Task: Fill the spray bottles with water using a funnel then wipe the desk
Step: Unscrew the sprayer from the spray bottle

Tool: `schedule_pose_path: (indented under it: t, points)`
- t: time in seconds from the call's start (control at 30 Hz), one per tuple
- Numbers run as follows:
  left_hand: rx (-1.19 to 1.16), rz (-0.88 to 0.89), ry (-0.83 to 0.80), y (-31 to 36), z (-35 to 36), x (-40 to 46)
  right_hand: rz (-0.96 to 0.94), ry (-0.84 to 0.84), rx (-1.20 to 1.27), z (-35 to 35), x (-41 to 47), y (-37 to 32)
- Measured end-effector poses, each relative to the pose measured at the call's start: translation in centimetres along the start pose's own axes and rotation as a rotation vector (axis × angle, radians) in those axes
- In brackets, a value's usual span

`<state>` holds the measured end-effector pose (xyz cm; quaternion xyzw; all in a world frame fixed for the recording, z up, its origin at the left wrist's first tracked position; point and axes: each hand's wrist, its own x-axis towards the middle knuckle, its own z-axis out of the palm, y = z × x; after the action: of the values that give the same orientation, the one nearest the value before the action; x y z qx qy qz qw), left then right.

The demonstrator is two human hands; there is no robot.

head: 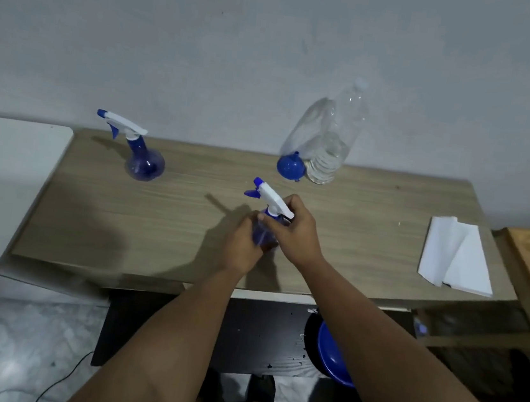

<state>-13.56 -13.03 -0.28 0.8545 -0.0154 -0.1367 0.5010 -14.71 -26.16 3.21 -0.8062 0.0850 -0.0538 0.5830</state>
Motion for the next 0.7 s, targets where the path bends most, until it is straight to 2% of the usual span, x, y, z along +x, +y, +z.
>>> schedule_pose_path:
  t: [0.13,0.3,0.5,0.7]
  points:
    - [0.062,0.042,-0.064,0.1,-0.6,-0.1,-0.006,-0.035,0.069,-0.2,-0.7,0.4]
    - [0.197,0.044,-0.151,0.0,-1.0,-0.4,0.064,0.058,0.093,0.3,-2.0,0.0]
    - [0.121,-0.005,-0.148,0.0,-0.8,-2.0,0.103,-0.024,0.055,0.2,-3.0,-0.2]
    - [0.182,-0.011,-0.127,-0.1,-1.1,-2.5,0.107,-0.110,0.012,-0.5,-2.9,-0.7]
